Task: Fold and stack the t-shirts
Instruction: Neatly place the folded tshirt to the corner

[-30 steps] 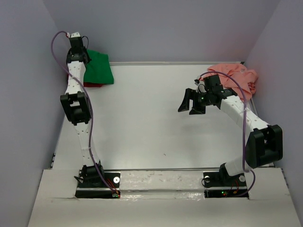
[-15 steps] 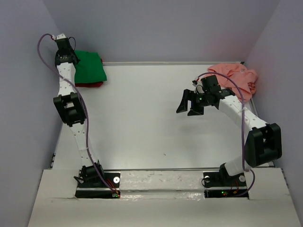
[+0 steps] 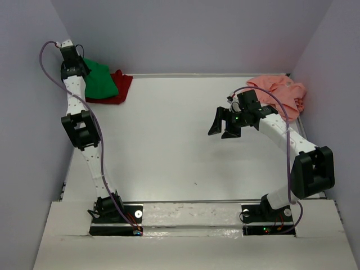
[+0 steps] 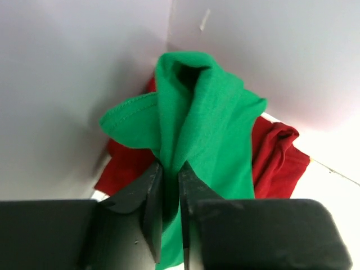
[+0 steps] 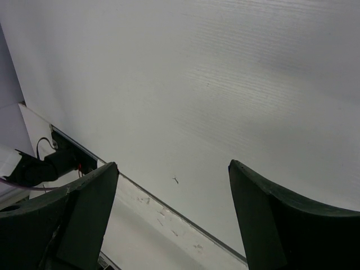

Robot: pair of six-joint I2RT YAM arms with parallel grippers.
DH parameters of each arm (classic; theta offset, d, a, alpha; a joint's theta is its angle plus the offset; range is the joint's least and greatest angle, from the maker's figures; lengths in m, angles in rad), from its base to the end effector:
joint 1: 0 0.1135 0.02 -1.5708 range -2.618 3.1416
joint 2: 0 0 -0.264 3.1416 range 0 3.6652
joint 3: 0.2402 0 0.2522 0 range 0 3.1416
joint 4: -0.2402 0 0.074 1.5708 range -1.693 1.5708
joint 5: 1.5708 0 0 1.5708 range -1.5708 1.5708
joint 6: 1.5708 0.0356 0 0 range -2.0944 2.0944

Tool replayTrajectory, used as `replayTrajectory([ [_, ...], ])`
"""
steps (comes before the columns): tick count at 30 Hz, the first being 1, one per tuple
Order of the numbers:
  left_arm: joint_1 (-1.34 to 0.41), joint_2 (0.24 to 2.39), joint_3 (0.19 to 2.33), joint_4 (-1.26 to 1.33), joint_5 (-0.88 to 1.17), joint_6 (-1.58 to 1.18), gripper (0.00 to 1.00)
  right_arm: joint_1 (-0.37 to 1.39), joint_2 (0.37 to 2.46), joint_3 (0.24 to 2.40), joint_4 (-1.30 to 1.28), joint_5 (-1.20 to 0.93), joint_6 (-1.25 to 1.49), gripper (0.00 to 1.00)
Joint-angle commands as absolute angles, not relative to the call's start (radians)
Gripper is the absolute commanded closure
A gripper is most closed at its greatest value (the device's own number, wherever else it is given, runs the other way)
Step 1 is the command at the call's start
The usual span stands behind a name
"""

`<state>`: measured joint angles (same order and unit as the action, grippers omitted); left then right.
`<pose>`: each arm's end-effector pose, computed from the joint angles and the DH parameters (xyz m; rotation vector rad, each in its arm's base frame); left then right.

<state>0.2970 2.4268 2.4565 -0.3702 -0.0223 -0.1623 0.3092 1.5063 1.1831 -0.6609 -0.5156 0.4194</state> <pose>0.5407 0.1663 0.3172 -0.4501 1.8591 0.1122 0.2923 0.1118 0.2686 -0.0641 2.6314 0.9288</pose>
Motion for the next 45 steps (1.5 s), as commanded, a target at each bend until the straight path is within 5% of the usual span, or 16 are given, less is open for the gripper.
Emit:
replayTrajectory([
  [1,0.296,2.448,2.499,-0.290,0.049,-0.178,0.64,0.318,1.505,1.219,-0.657,-0.514,0.425,0.15],
  [2,0.296,2.456,2.499,-0.290,0.049,-0.178,0.56,0.318,1.505,1.220,-0.657,-0.515,0.425,0.15],
  [3,0.293,2.465,2.496,-0.294,0.043,-0.179,0.34,0.318,1.506,1.221,-0.658,-0.517,0.425,0.15],
  [4,0.293,2.468,2.497,-0.301,0.028,-0.181,0.01,0.318,1.508,1.221,-0.658,-0.518,0.425,0.15],
  [18,0.268,2.350,2.431,-0.311,0.032,-0.204,0.01,0.327,1.548,1.243,-0.626,-0.538,0.428,0.15],
  [28,0.161,2.220,2.364,-0.295,-0.258,-0.172,0.01,0.327,1.537,1.224,-0.609,-0.549,0.423,0.15],
  [37,0.081,2.338,2.421,-0.367,-0.302,-0.153,0.39,0.327,1.546,1.243,-0.615,-0.565,0.420,0.15],
  [45,0.071,2.424,2.448,-0.390,-0.406,-0.149,0.42,0.327,1.548,1.291,-0.678,-0.557,0.414,0.15],
])
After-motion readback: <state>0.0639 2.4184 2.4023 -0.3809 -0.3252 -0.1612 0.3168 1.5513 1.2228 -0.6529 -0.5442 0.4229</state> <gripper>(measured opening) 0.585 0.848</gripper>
